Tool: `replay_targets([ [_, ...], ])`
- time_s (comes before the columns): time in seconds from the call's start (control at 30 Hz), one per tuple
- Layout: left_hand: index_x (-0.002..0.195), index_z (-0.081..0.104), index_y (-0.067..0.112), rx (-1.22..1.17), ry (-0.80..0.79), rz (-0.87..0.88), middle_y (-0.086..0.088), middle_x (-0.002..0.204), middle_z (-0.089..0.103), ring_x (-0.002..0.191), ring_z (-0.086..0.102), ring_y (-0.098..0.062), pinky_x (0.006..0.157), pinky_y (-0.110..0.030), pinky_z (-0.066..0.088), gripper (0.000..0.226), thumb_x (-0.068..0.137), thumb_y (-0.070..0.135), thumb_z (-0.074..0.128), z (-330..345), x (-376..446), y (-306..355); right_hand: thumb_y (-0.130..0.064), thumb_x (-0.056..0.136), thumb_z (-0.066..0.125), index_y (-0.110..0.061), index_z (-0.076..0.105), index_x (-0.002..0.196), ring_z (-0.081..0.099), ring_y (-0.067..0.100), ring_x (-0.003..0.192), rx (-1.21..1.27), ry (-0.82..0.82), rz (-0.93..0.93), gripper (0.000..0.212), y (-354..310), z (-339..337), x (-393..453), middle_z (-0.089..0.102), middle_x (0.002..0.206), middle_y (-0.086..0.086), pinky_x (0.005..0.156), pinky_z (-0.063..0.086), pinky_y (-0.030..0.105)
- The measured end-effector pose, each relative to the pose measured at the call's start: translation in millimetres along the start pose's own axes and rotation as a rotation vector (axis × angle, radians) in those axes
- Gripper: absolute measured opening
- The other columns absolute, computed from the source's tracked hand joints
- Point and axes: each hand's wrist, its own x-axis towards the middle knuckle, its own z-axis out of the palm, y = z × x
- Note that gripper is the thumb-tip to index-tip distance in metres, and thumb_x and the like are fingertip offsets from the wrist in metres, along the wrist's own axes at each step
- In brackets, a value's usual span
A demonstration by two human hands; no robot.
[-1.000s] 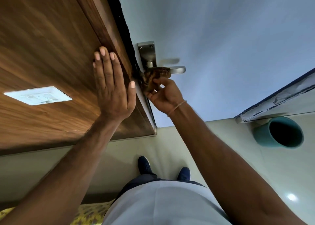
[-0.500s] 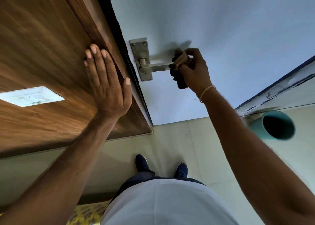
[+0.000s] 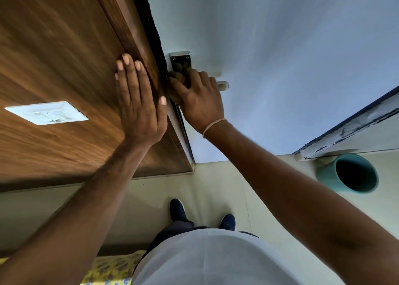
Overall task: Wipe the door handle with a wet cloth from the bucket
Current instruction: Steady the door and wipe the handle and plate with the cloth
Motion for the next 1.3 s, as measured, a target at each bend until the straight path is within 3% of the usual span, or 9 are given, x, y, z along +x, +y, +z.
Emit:
replay_targets([
  [0.27,0.163,0.022,-0.008,0.025,-0.03,0.006,-0.033,0.17,0.024,0.162,0.021,-0.048,0.133,-0.059,0.023,0.07,0.109,0.034,0.035,-6.7,-0.4,-1.3,-0.024,0.103,0.062,-0.021,0.068,0.133,0.066,0.037,0.109,-0.02,0.112,-0.13,0.031,17.3,10.4,-3.2,0.068,0.132,0.017,0.091,0.052,0.048],
  [0.47,0.165,0.02,-0.007,0.038,-0.054,0.004,-0.031,0.172,0.022,0.163,0.018,-0.045,0.132,-0.059,0.023,0.069,0.11,0.033,0.034,-12.6,1.0,3.0,-0.018,0.095,0.063,-0.024,0.072,0.128,0.068,0.034,0.099,0.028,0.199,0.074,0.035,70.2,-8.6,-26.1,0.071,0.125,0.01,0.08,0.051,0.039],
  [0.57,0.164,0.02,-0.008,0.036,-0.058,-0.013,-0.032,0.172,0.021,0.163,0.017,-0.045,0.132,-0.058,0.023,0.07,0.11,0.034,0.034,-15.9,-0.9,5.5,-0.016,0.086,0.063,-0.031,0.073,0.121,0.069,0.034,0.094,0.073,0.149,0.34,0.039,86.6,-18.9,-43.5,0.069,0.118,0.005,0.074,0.054,0.038],
  [0.73,0.162,0.018,-0.014,-0.112,-0.048,-0.099,-0.038,0.171,0.016,0.163,0.014,-0.05,0.133,-0.059,0.02,0.074,0.108,0.032,0.041,-21.2,0.9,31.0,-0.029,0.085,0.074,-0.039,0.065,0.126,0.072,0.022,0.101,0.655,0.028,0.943,0.043,91.5,-40.5,-68.2,0.071,0.113,-0.004,0.081,0.061,0.036],
  [0.83,0.162,0.02,-0.014,-0.199,-0.098,-0.076,-0.039,0.17,0.016,0.162,0.014,-0.051,0.132,-0.062,0.02,0.075,0.108,0.032,0.044,-21.7,-5.4,57.2,-0.026,0.093,0.077,-0.019,0.06,0.126,0.077,0.029,0.092,1.218,0.089,1.176,0.037,82.1,-45.1,-75.2,0.073,0.105,0.007,0.057,0.063,0.034],
  [0.97,0.163,0.03,-0.004,-0.463,-0.26,0.09,-0.028,0.174,0.019,0.165,0.016,-0.041,0.134,-0.055,0.019,0.065,0.11,0.031,0.043,-11.7,-8.3,81.4,-0.055,0.1,0.059,-0.024,0.075,0.12,0.053,0.015,0.074,1.703,-0.132,1.202,0.04,75.1,-58.9,-76.6,0.072,0.106,0.001,0.065,0.038,0.028],
  [1.07,0.16,0.042,0.008,-0.663,-0.455,0.007,-0.013,0.174,0.031,0.163,0.025,-0.026,0.133,-0.045,0.024,0.056,0.111,0.036,0.038,2.0,1.2,96.9,-0.053,0.104,0.051,-0.028,0.078,0.115,0.047,0.013,0.075,1.95,-0.072,1.191,0.038,71.5,-72.8,-83.3,0.072,0.115,0.001,0.069,0.036,0.029],
  [1.2,0.154,0.05,0.013,-0.92,-0.669,-0.133,-0.005,0.161,0.049,0.151,0.043,-0.02,0.126,-0.044,0.037,0.056,0.11,0.044,0.035,18.1,24.2,118.1,-0.043,0.106,0.045,-0.019,0.079,0.104,0.063,0.024,0.107,2.156,0.153,1.275,0.042,70.2,-91.3,-90.7,0.073,0.128,0.007,0.084,0.047,0.033],
  [1.3,0.153,0.051,0.018,-1.055,-0.777,-0.231,-0.002,0.155,0.054,0.134,0.055,-0.014,0.113,-0.031,0.046,0.054,0.11,0.047,0.039,27.5,38.7,135.4,-0.067,0.101,0.052,-0.018,0.067,0.14,0.057,0.028,0.136,2.302,0.345,1.262,0.064,69.8,-105.7,-96.9,0.052,0.16,0.007,0.107,0.046,0.036],
])
